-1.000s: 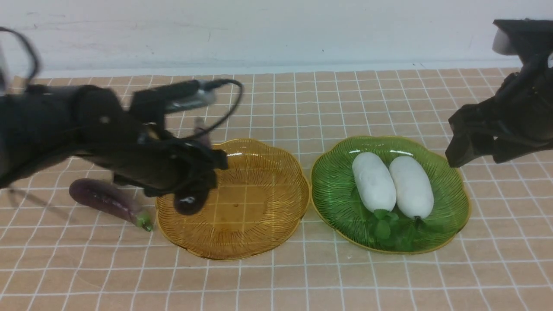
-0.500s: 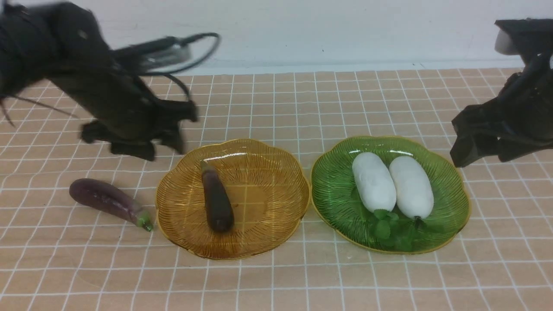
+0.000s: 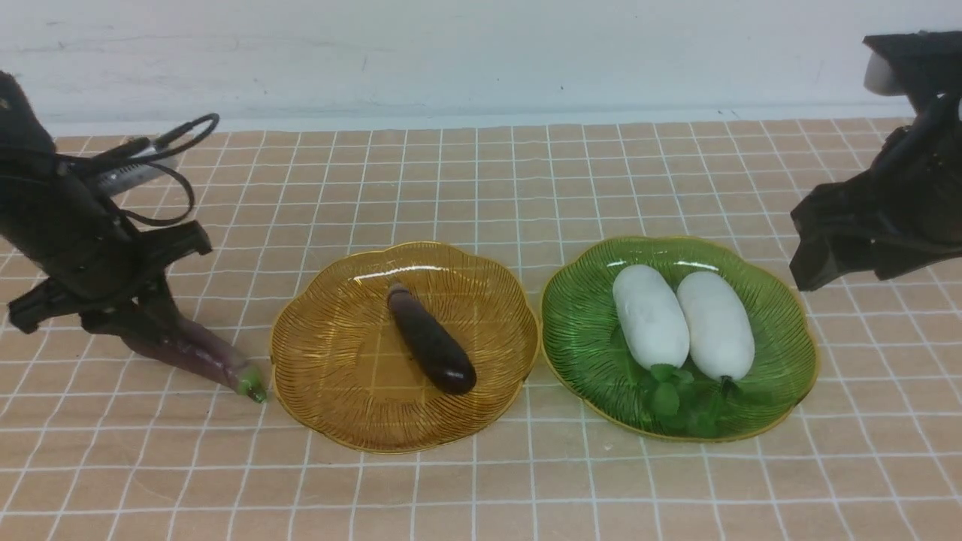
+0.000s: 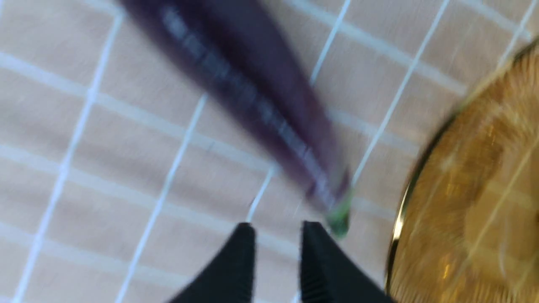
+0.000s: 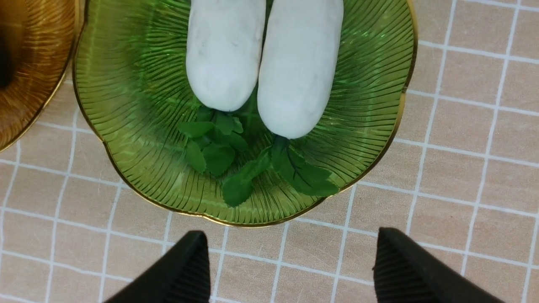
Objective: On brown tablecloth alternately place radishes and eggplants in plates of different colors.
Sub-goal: 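Pick up the eggplant and place it in the yellow plate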
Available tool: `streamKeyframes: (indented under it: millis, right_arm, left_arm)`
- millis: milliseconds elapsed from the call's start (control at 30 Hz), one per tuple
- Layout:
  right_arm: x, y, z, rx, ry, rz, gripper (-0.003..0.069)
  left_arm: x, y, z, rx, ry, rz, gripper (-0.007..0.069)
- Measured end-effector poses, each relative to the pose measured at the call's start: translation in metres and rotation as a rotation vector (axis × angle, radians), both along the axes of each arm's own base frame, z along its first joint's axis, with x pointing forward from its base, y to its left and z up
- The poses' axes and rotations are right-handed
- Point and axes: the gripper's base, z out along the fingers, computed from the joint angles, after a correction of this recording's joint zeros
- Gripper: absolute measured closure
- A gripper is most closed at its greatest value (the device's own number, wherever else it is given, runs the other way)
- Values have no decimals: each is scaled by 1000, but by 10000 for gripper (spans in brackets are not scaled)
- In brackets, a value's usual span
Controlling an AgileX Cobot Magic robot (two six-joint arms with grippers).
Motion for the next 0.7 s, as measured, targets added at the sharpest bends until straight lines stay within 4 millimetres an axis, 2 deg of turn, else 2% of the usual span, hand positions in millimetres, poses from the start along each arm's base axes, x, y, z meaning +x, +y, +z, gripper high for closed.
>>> streamKeyframes:
  millis: [67,300,333,433,533,567,600,633,700]
  right_arm:
    - [0,0,0,-3,-1,0,181]
    - [0,-1,0,-10,-2,0,181]
    - [0,-1,0,-10,-2,0,181]
    - [0,-1,0,-10,-2,0,181]
    - [0,-1,0,-7,-2,0,181]
    - [0,-1,0,-6,-2,0,181]
    - [0,0,0,-4,-1,0,181]
    - [0,0,0,-2,-1,0,183]
    - [0,0,0,-2,-1,0,185]
  left_arm:
    - [9,-2,-10,-1,-28,28,387]
    - [21,0,-36,-13,-5,107,136]
    - [25,0,-47,-14,6,119,86]
    - [32,1,-68,-23,24,136,16]
    - [34,-1,-80,-55,51,152,44]
    - [36,-3,-79,-70,45,149,112]
    - [36,-3,-78,-71,44,142,148]
    - [39,-4,-73,-75,39,125,250]
    - [50,-3,-54,-66,-16,67,370]
